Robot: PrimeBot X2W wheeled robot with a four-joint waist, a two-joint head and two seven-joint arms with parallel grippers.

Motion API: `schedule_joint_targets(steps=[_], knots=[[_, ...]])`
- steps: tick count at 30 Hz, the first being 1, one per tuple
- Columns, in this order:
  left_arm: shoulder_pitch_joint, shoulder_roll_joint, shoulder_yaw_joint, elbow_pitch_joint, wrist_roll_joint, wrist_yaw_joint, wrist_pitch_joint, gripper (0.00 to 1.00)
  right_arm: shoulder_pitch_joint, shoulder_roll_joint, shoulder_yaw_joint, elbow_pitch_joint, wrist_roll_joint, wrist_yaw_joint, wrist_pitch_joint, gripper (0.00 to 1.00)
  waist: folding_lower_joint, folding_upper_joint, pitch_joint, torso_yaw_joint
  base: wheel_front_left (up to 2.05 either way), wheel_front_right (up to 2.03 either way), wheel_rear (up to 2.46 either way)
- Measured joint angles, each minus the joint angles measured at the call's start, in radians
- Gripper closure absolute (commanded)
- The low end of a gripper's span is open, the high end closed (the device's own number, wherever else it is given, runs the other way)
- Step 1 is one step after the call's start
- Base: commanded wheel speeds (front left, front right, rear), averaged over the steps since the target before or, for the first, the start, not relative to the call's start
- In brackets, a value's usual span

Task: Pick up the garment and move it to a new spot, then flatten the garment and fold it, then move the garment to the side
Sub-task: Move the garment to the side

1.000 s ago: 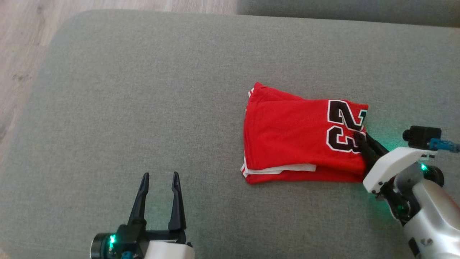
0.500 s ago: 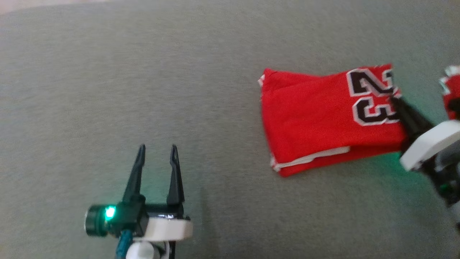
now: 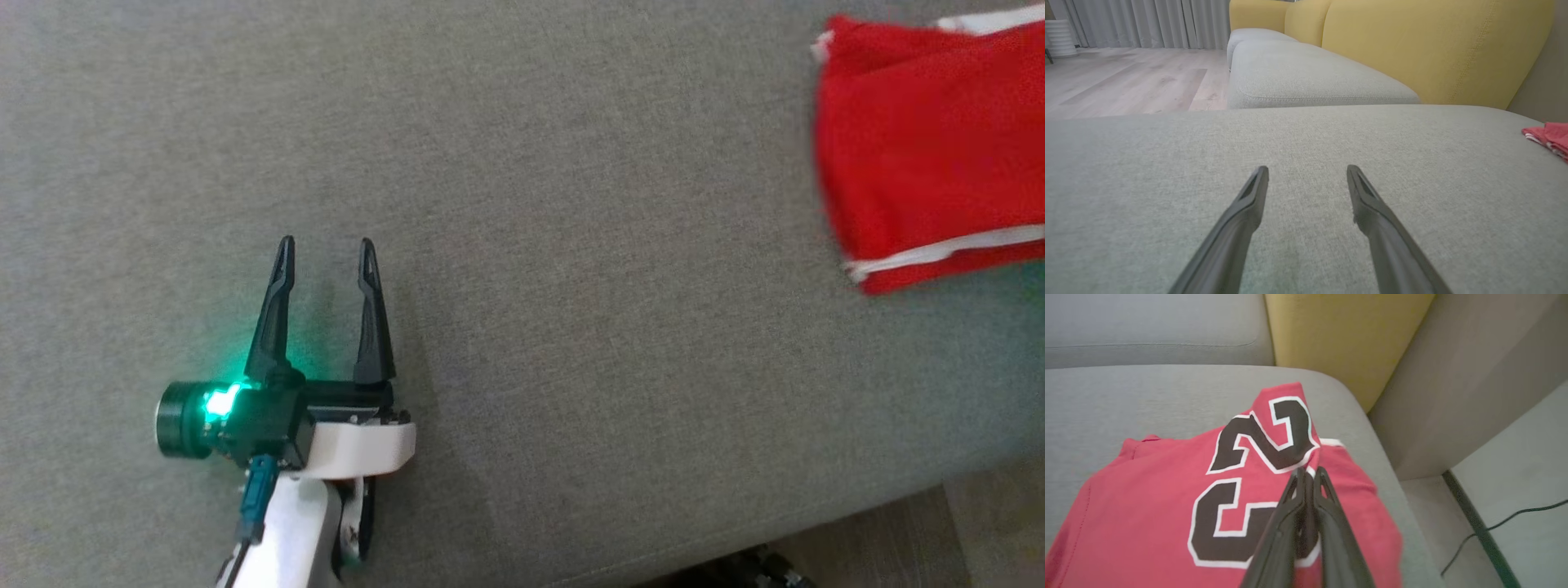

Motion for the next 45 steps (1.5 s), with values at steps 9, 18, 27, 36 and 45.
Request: schedule_joint_targets(steps=[9, 18, 27, 36, 45], knots=[[-0.016, -0.003, -0.007, -0.008, -0.012, 0.002, -0.004, 0.0, -0.021, -0.006, -0.206, 0.095, -0.155, 0.0, -0.029, 0.0, -0.0001, 0.0, 0.024, 0.033, 0.0, 0.0, 0.0], [0.033, -0.002, -0.007, 0.009, -0.062, 0.01, -0.004, 0.0, 0.098, 0.248, -0.183, 0.019, -0.249, 0.0, -0.015, 0.0, -0.0003, 0.0, -0.081, 0.078, 0.0, 0.0, 0.0], [0.145, -0.002, -0.009, 0.034, -0.137, -0.036, -0.003, 0.0, 0.217, 0.465, 0.002, 0.004, -0.249, 0.0, -0.188, 0.0, -0.0004, 0.0, -0.246, 0.125, 0.0, 0.0, 0.0], [0.279, -0.002, 0.019, 0.018, -0.171, -0.072, -0.003, 0.0, 0.397, 0.611, 0.054, -0.024, -0.294, 0.0, -0.338, 0.0, -0.0006, 0.0001, -0.414, 0.172, 0.0, 0.0, 0.0], [0.402, 0.0, 0.061, -0.048, -0.137, -0.089, -0.003, 0.0, 0.567, 0.722, -0.067, -0.17, -0.632, 0.0, -0.339, 0.0, -0.0005, 0.0001, -0.513, 0.206, 0.0, 0.0, 0.0]])
